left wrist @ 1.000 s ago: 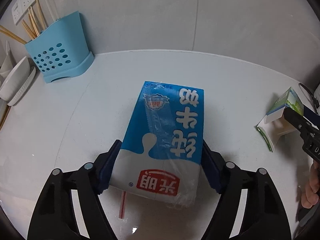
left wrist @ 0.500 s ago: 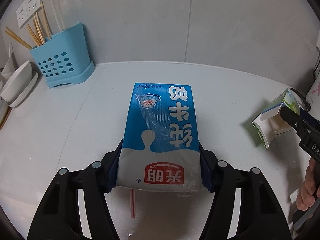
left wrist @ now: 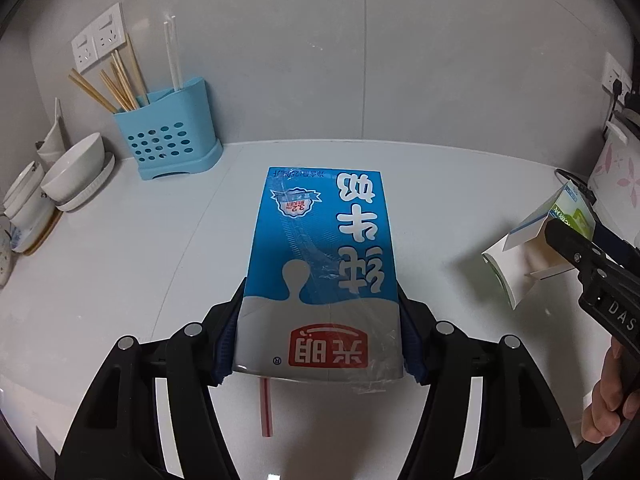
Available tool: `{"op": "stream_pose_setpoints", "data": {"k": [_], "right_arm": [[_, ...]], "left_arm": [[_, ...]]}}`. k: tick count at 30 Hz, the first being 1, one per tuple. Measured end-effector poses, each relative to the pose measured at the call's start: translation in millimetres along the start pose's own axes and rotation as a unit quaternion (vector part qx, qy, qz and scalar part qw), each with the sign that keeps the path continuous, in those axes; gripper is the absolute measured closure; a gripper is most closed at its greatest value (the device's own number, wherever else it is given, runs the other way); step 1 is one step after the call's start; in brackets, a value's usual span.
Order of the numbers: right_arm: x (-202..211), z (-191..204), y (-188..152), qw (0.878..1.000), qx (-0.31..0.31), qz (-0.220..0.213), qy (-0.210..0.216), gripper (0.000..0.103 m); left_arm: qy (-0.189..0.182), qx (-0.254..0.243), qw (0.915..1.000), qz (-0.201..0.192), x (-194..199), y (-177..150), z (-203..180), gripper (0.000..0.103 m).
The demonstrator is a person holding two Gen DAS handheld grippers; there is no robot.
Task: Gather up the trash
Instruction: 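Carry the milk carton and green box down over the trash bin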
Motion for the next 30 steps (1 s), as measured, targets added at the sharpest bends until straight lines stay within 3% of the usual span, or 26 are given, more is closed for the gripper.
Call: {"op": "stream_pose_setpoints", "data": {"k": [15, 22, 30], "right_arm": [[164.1, 27.0, -25.3, 0.999, 0.021, -0.040, -0.004, 0.024], [234.8, 35.2, -55.7, 0.998, 0.024, -0.052, 0.003, 0.024], [290.0, 37.0, -104.3, 0.998, 0.030, -0.056, 0.012, 0.024]], "left_arm": [[-0.032, 0.013, 0.9991, -0.023, 141.7, -53.3, -3.3, 0.041], [-0.043, 0.018, 0.9984, -0.030, 203.3, -94.2, -4.4, 0.041], [-0.061, 0.030, 0.9973, -0.029, 244.7, -152.3, -6.0, 0.041]]}}
Point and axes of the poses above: each gripper's, at about its wrist camera, not at the fingertips, and x roughly against the way its jaws point, z to its left, y to its top, the point moved 9 cm from there along -x, roughly the way its jaws point, and after that the axes turned 10 degrees about -z, right-handed, at the moved point
